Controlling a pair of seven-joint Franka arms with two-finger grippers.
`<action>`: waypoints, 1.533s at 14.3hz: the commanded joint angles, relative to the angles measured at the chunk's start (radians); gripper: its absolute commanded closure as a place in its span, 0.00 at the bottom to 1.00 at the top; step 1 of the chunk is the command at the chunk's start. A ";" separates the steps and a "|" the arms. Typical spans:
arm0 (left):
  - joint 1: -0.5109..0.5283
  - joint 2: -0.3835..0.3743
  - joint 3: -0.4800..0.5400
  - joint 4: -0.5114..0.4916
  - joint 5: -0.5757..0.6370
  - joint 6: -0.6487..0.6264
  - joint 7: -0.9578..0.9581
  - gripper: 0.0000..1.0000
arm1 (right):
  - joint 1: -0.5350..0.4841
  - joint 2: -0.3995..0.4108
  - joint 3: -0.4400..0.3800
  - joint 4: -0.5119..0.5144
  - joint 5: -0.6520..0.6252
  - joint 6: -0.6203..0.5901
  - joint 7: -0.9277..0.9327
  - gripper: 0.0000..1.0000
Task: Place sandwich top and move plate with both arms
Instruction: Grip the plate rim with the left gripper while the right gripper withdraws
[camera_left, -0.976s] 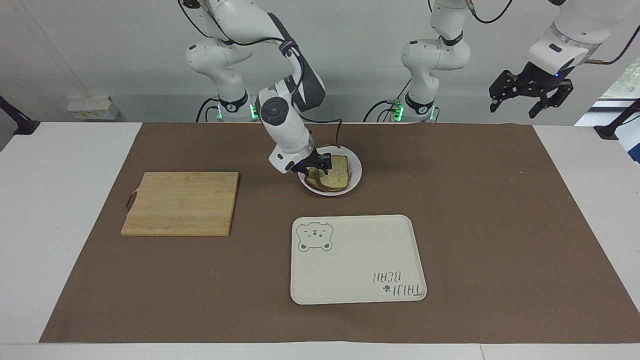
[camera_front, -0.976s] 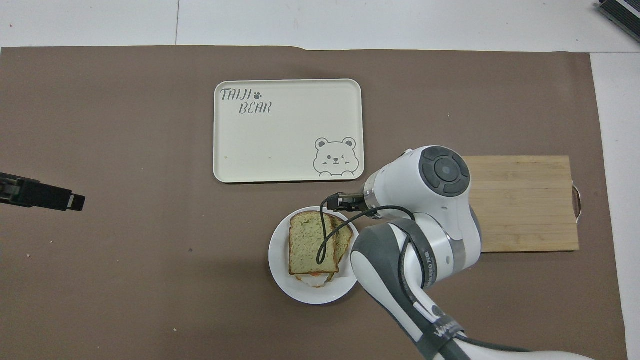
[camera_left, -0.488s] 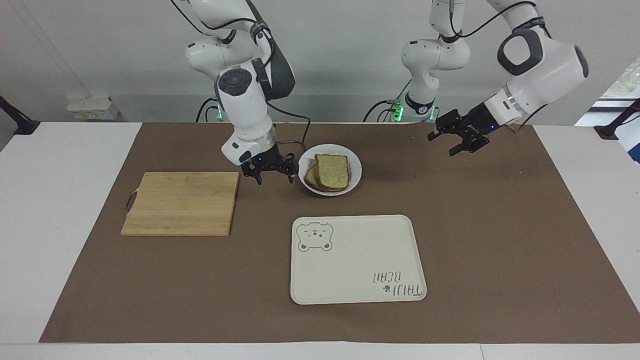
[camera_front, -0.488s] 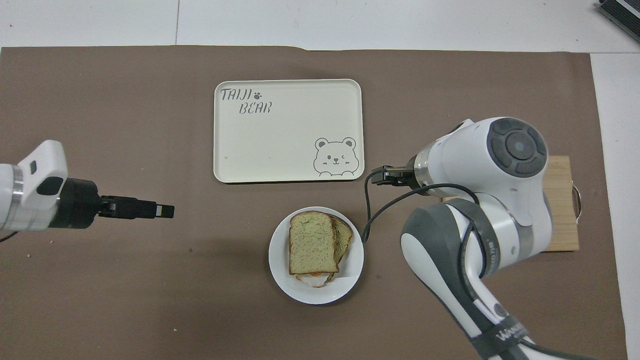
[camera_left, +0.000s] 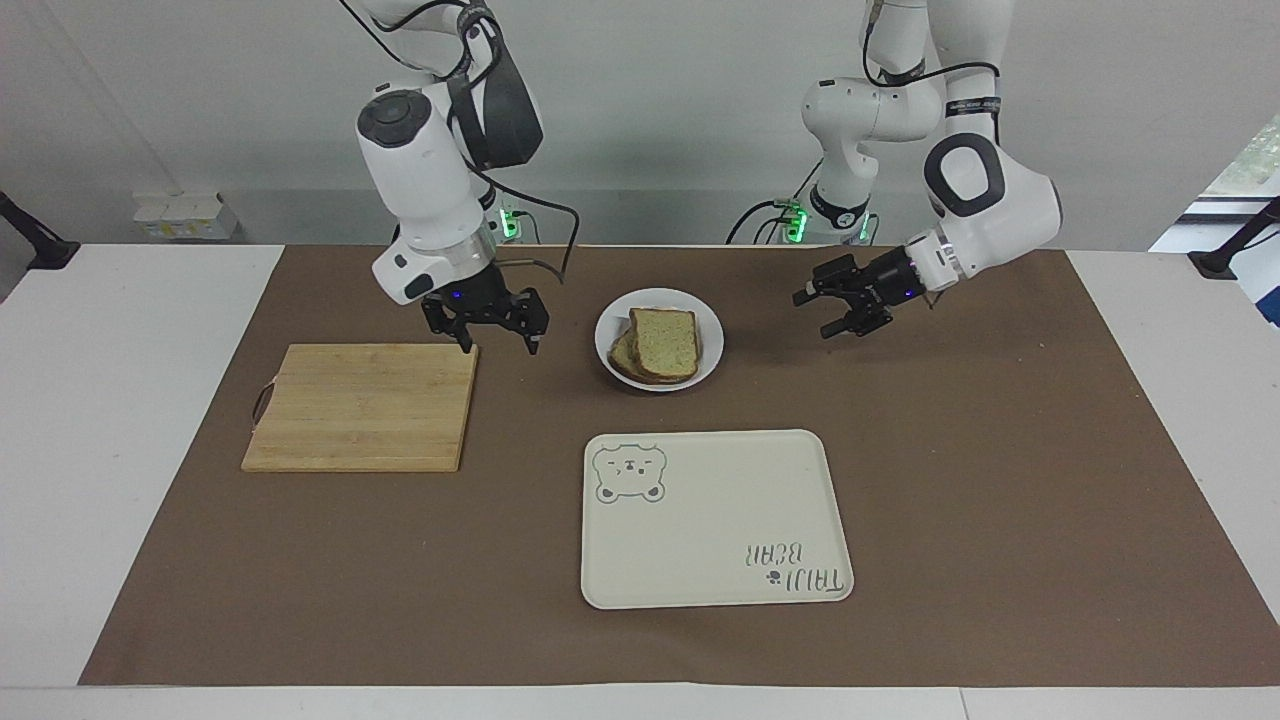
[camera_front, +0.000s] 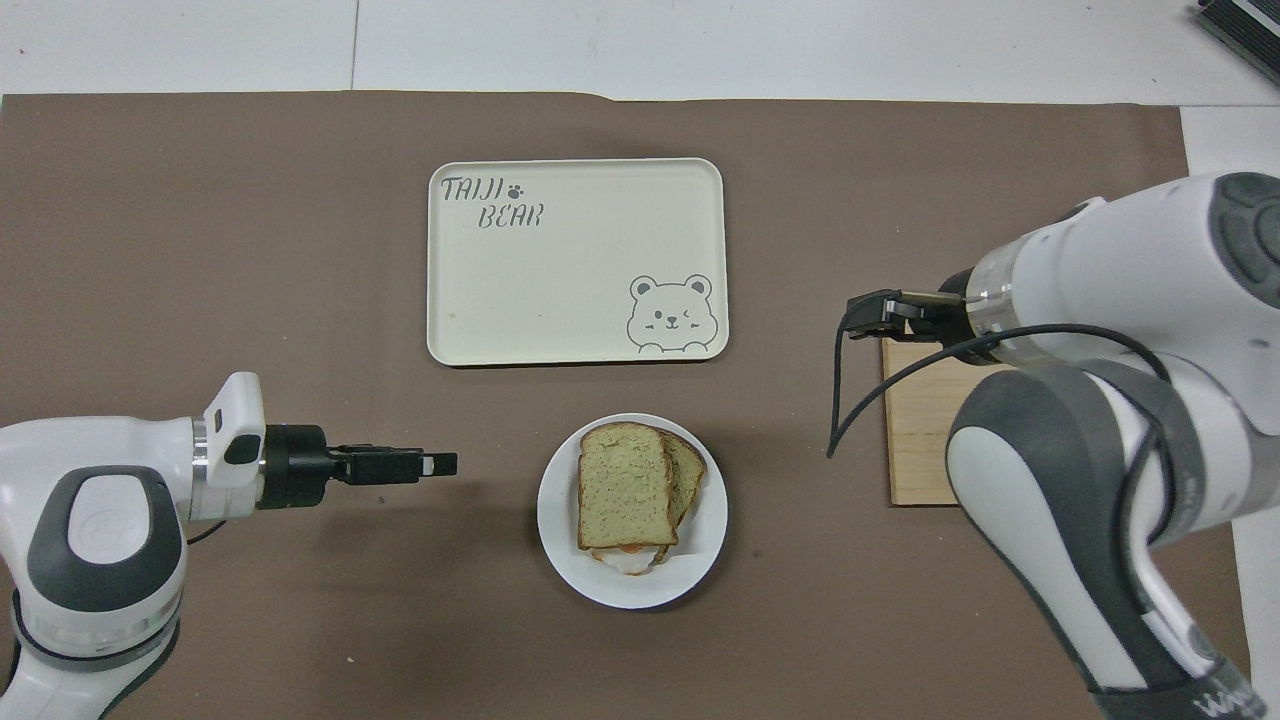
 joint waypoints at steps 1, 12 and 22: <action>-0.087 0.056 0.012 -0.043 -0.158 0.082 0.138 0.04 | -0.050 -0.055 0.011 0.010 -0.020 -0.079 -0.011 0.00; -0.238 0.196 0.010 -0.061 -0.329 0.121 0.238 0.50 | -0.167 -0.076 0.022 0.207 -0.135 -0.336 -0.118 0.00; -0.260 0.176 0.013 -0.095 -0.347 0.147 0.210 1.00 | -0.195 -0.135 -0.036 0.220 -0.164 -0.362 -0.230 0.00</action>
